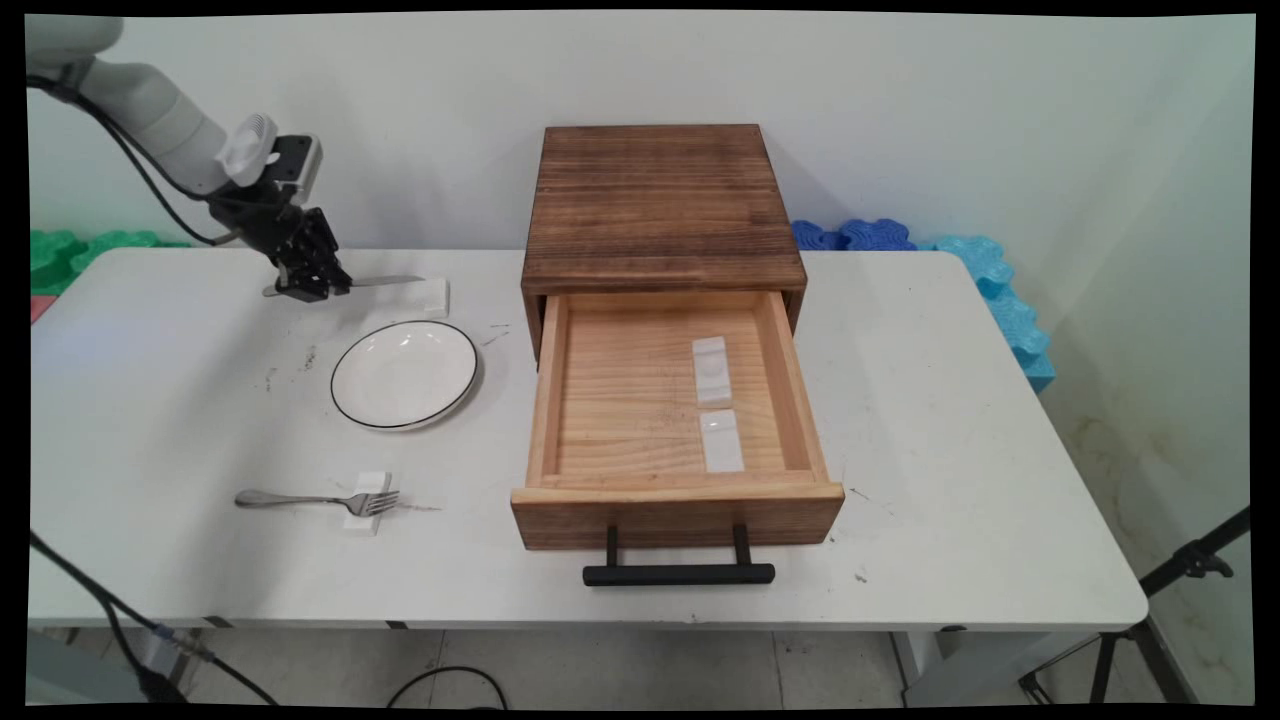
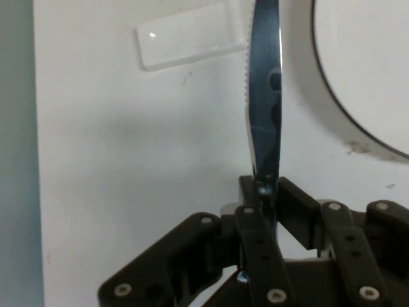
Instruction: Place the picked object into the drawer
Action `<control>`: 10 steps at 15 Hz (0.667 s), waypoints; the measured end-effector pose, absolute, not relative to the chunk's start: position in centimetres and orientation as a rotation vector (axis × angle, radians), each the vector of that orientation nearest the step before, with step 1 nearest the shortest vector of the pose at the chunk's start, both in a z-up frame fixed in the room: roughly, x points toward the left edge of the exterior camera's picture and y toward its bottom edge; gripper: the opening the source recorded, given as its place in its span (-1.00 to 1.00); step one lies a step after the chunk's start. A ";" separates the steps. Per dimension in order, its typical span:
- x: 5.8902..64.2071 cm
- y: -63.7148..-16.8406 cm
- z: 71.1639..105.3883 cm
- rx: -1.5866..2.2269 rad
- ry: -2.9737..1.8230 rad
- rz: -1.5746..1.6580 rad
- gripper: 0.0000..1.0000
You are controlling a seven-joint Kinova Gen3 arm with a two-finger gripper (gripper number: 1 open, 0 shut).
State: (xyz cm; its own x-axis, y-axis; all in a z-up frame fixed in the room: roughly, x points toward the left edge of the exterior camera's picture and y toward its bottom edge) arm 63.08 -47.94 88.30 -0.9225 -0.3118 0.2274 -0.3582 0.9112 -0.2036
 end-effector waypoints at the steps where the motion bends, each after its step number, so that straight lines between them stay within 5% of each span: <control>1: 62.9 -47.6 88.6 0.504 -2.883 0.362 -1.00; 10: 59.7 -43.6 92.6 0.447 -2.856 0.377 -1.00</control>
State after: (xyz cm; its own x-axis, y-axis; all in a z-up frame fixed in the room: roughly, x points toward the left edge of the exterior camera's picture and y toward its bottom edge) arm 59.73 -43.56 92.63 -0.9281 -0.2675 0.2591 -0.3256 0.9206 -0.2156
